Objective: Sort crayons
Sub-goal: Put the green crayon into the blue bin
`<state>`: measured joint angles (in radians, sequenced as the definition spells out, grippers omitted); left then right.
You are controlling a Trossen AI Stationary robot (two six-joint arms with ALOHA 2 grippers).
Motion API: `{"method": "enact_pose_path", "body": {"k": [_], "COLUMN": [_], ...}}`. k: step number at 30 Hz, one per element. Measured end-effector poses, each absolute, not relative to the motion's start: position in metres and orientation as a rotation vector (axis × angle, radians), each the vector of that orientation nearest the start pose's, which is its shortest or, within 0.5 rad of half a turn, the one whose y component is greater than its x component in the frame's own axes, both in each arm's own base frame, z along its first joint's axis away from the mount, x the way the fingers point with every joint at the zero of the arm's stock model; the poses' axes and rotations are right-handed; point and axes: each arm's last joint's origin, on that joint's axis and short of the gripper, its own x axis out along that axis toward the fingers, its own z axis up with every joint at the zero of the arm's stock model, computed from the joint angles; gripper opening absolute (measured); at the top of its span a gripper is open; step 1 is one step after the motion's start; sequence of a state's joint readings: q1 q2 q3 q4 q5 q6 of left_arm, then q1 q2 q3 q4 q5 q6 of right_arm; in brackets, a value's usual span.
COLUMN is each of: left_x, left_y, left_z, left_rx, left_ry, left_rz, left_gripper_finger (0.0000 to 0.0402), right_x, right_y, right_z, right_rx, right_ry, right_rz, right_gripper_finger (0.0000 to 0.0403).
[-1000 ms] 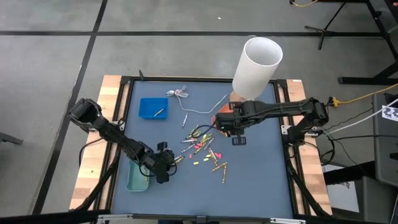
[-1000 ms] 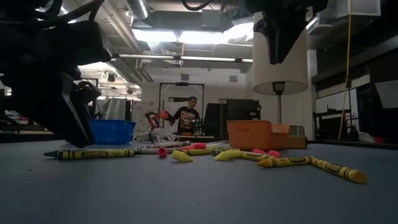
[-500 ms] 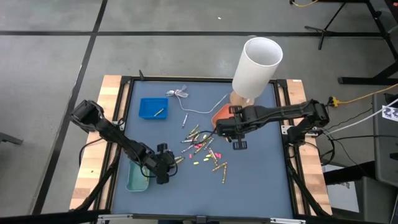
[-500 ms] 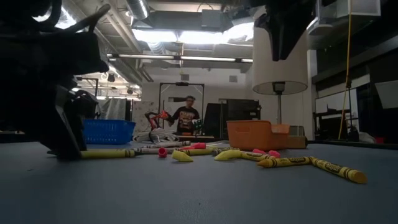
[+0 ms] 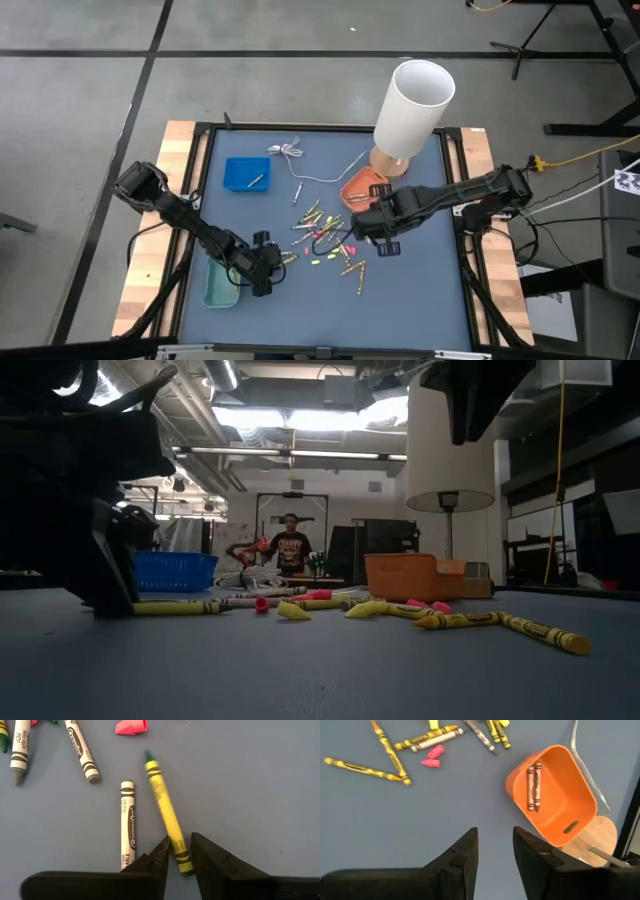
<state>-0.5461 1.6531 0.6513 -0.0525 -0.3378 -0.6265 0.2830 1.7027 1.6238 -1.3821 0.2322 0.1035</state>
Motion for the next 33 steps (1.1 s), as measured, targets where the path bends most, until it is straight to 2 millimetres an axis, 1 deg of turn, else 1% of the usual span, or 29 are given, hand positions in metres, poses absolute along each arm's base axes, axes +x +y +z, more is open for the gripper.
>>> {"method": "enact_pose_path", "body": {"k": [5,9,14,20,23,26,33], "left_x": [0.237,0.236,0.236,0.244,0.25,0.259,0.282], "left_y": [-0.133,-0.132,-0.132,-0.136,-0.139,-0.14,-0.132], "left_z": [0.11,0.109,0.11,0.118,0.125,0.137,0.17], "left_rx": [-0.123,-0.118,-0.117,-0.105,-0.06,-0.03,0.06], "left_ry": [0.957,0.958,0.957,0.946,0.957,0.97,1.006], "left_rz": [0.117,0.122,0.123,0.107,0.089,0.09,0.102], "left_gripper_finger": [0.0033,0.0016,0.001,0.0009,0.0009,0.0009,0.0008], "right_x": [0.3,0.298,0.293,0.288,0.287,0.287,0.287], "right_y": [0.1,0.116,0.134,0.147,0.151,0.152,0.152], "right_z": [0.311,0.311,0.312,0.312,0.312,0.312,0.312], "right_rx": [-0.292,-0.317,-0.345,-0.365,-0.37,-0.368,-0.37], "right_ry": [1.38,1.331,1.3,1.275,1.265,1.264,1.265], "right_rz": [-0.028,0.013,0.063,0.101,0.113,0.113,0.115], "right_gripper_finger": [0.0121,0.0121,0.0121,0.0121,0.0121,0.0121,0.0121]}}
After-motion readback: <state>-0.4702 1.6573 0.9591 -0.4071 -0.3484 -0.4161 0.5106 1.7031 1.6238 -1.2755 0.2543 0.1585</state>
